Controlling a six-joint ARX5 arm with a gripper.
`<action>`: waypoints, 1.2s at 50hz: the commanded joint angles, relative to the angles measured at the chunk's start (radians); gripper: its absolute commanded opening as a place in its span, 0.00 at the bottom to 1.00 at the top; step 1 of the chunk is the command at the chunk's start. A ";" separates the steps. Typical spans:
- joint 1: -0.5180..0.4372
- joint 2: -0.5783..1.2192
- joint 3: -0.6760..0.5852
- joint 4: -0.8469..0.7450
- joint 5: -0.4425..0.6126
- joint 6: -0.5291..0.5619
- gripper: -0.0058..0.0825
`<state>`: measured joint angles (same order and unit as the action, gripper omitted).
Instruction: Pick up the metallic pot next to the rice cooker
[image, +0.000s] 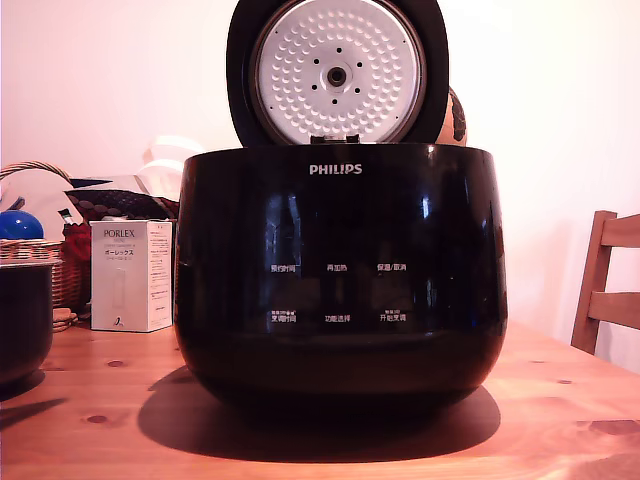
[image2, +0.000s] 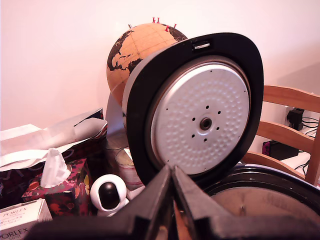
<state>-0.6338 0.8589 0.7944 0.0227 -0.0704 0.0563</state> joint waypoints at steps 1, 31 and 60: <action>0.130 0.002 -0.024 0.033 -0.100 -0.004 0.04; 0.274 -0.087 0.010 -0.346 -0.021 0.082 0.04; 0.325 0.137 0.106 -1.035 0.063 0.524 0.13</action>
<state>-0.3202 0.9741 0.9077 -1.0023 -0.0090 0.5617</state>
